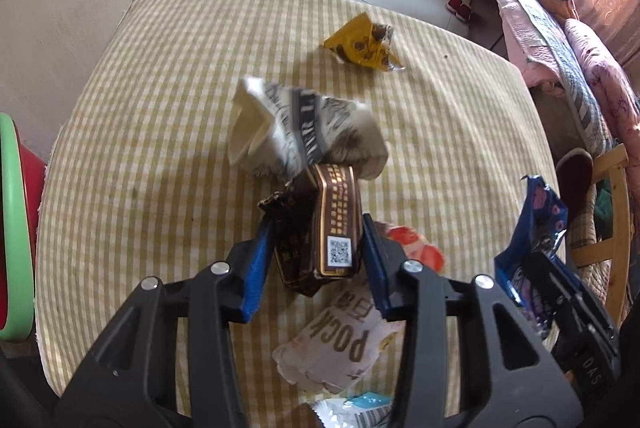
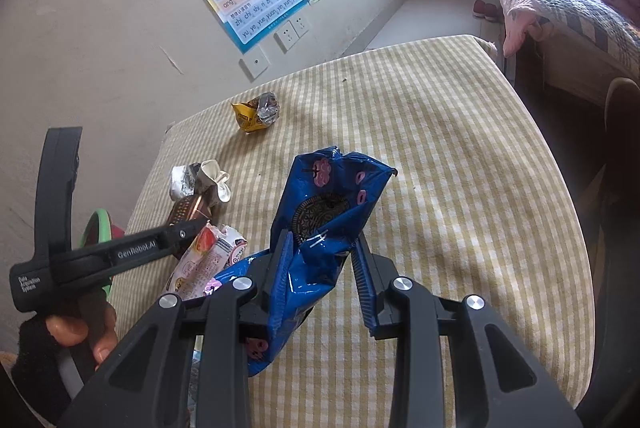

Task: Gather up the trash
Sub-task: 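Grasp the blue cookie wrapper with the right tool, then grasp the brown chocolate bar box with the left tool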

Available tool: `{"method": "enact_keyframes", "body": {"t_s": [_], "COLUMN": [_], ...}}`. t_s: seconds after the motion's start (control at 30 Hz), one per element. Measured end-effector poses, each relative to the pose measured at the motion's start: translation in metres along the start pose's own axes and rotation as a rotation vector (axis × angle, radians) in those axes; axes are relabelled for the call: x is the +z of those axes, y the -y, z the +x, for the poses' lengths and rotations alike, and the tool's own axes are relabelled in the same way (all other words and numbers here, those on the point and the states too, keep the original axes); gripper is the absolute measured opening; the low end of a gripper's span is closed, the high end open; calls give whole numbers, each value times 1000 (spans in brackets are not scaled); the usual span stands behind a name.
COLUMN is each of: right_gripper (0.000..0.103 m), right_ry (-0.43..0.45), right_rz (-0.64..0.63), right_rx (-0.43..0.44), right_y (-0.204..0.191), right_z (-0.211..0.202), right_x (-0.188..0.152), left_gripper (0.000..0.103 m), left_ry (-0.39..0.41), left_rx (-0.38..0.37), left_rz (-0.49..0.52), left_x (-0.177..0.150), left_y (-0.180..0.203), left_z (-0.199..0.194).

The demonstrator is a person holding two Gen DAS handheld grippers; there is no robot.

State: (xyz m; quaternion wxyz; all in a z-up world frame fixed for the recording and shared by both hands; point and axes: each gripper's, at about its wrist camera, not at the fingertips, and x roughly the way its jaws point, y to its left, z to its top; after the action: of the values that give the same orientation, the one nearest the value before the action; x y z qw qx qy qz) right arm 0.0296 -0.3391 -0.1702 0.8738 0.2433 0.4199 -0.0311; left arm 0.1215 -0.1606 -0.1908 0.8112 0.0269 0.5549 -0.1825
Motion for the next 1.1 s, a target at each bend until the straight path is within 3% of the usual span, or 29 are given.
{"method": "enact_keyframes", "body": {"t_s": [0.13, 0.53, 1.1], "right_gripper": [30, 30, 30], "right_ry": [-1, 9, 71], "right_rz": [-7, -42, -106], "right_rx": [0, 19, 63], "right_y": [-2, -10, -45], "right_z": [1, 1, -26], "right_x": [0, -1, -6], "left_gripper": [26, 25, 25], "left_ry": [30, 163, 276], "left_rx": [1, -24, 76], "left_rz": [4, -10, -18], "left_x": [-2, -22, -59], "left_y": [-3, -17, -52], "left_z": [-8, -69, -123]}}
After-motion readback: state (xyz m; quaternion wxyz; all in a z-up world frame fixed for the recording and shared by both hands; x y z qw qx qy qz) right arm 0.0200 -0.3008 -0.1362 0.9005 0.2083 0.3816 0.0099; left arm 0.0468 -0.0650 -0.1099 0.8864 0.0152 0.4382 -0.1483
